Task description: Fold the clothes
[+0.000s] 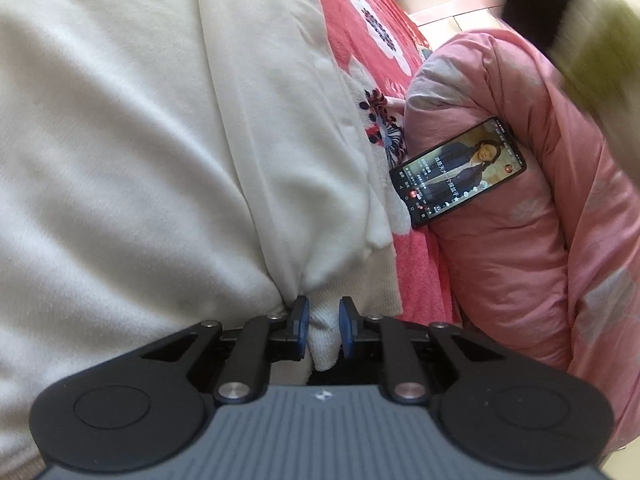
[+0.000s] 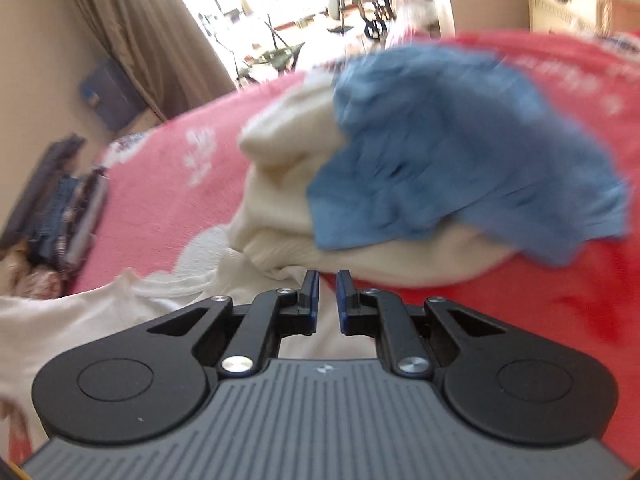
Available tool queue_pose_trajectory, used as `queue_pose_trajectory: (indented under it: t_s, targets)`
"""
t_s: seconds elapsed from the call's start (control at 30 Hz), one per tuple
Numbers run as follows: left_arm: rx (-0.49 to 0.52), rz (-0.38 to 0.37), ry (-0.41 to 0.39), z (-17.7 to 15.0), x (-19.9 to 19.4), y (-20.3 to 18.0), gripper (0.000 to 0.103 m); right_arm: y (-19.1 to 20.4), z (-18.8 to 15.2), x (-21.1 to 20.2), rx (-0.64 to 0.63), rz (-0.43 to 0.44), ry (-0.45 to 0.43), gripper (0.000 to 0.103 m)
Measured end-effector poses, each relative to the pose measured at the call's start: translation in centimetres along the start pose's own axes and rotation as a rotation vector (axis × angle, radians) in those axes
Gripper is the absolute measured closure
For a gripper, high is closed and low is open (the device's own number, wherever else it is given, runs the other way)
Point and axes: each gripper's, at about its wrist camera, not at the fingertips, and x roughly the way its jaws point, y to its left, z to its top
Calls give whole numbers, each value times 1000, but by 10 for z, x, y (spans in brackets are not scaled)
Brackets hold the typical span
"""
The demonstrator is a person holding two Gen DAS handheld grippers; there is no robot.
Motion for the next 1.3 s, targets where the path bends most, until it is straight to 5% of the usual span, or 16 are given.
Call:
queue_pose_trajectory:
  t_s: [0.17,0.3,0.53,0.63,0.77,1.03,1.3]
  targets:
    - [19,1,-26,-4,-1,-3,85,-15,-32,-124,-69,-34,32,92]
    - [5,13,-51,-6,-2,-6,82,-16,-97,-174,-123,-24,144,92]
    - [-9,64,-93,-13,-3,-10,83,-6,-241,-166,-154,22,436,92]
    - [-32,86,-88,-14,-3,-11,83,-14,-285,-146,-89,-32,517,94]
    - [-20,161,-84,-14,-14,-21,78,-16,-281,-166,36,-3,417,92]
    - [-141,279,-159,-20,-68,-19,68,38,-290,-189,-43,61,336,91]
    - [-248,349,-415,-28,-185,-3,64,96,-288,-176,-77,144,310,90]
